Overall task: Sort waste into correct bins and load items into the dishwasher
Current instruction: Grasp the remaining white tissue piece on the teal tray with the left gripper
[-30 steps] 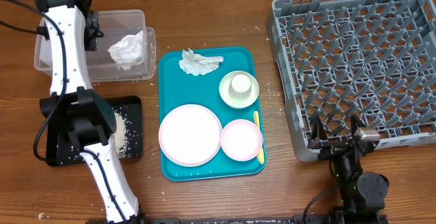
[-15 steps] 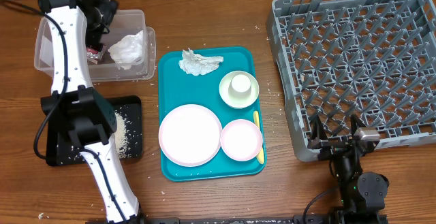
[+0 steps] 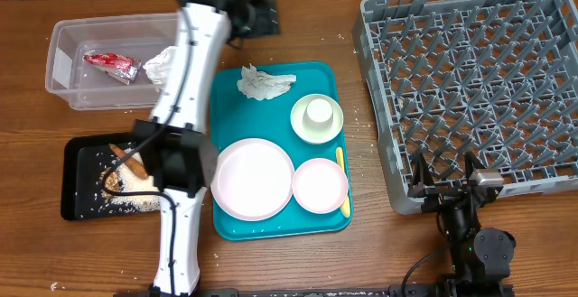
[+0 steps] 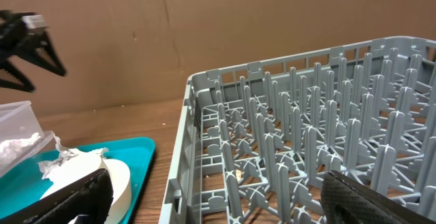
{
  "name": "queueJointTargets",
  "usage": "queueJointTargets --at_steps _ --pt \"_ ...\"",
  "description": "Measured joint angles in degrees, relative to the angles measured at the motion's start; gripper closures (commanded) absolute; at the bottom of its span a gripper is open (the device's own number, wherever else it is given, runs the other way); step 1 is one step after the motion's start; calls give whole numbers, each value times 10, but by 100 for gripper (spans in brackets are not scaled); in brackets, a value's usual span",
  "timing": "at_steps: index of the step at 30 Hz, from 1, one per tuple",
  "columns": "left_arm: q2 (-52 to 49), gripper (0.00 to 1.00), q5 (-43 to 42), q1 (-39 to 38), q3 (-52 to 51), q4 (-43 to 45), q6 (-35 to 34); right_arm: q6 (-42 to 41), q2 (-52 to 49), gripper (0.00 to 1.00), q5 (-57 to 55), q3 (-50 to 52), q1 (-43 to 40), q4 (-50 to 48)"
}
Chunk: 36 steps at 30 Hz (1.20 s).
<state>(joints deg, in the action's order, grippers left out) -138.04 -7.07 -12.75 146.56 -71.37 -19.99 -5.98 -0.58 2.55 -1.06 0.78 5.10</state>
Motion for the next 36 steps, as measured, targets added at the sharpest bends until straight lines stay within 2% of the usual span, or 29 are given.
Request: queueJointTargets --at_steps 2,3,4,5,6,13,25,26,29,31,33,36 --pt "-1 45 32 -34 -10 -2 3 0 0 0 0 0 0 0" --pt "-2 48 47 -41 -17 -3 -7 0 0 0 0 0 0 0" --pt "-3 46 57 -45 -22 -6 -24 0 0 0 0 0 0 0" --pt "-7 36 69 -49 -28 -12 -44 0 0 0 0 0 0 0" --pt "-12 33 79 -50 -35 -16 -64 0 0 0 0 0 0 0" --pt "-60 37 99 -47 -73 -17 -195 0 0 0 0 0 0 0" --pt "-88 38 99 -47 -76 -12 -337 0 0 0 0 0 0 0" --pt "-94 40 99 -47 -76 -9 -342 0 0 0 0 0 0 0" --pt "-113 69 100 -47 -76 -6 -355 0 0 0 0 0 0 0" --pt "-120 78 106 -47 -76 -6 -356 0 0 0 0 0 0 0" --pt "-120 94 111 -47 -76 -6 -355 0 0 0 0 0 0 0" --pt "-120 96 116 -47 -75 -17 -351 0 0 0 0 0 0 0"
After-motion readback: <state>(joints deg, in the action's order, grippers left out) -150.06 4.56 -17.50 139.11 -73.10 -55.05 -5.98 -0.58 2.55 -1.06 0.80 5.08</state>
